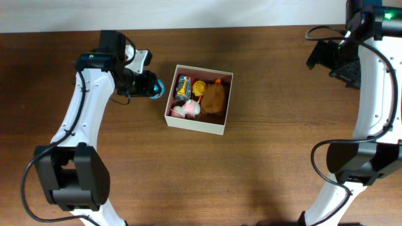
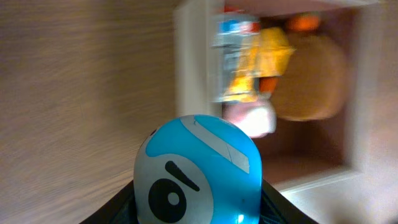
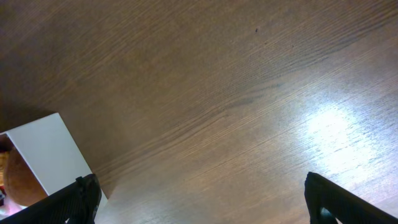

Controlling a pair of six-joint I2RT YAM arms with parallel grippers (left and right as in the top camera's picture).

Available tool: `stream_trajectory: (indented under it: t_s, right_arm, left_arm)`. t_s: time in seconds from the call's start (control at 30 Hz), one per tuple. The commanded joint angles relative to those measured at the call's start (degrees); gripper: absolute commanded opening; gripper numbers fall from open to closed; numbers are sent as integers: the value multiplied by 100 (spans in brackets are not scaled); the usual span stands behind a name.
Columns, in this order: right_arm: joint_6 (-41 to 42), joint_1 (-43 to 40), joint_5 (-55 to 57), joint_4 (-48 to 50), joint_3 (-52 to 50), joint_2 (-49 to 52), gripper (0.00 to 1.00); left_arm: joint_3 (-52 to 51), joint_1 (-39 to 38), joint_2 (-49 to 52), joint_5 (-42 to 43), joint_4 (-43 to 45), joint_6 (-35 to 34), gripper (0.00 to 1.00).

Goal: Pack container
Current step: 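Carry the blue ball into the box and lower it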

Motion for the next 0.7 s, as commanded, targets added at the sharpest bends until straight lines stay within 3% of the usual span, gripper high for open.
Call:
stream_trajectory:
  t_s: [0.0, 0.3, 0.67]
  right_arm:
    - [48, -4, -9, 2, -4, 26, 99]
    - [48, -4, -9, 2, -4, 26, 99]
    - [48, -4, -9, 2, -4, 26, 99]
  left_arm:
    - [131, -98, 50, 1596, 39, 625, 49]
    - [129, -898, 59, 1617, 72, 1290, 49]
    - [129, -1969, 697, -31, 339, 1281, 50]
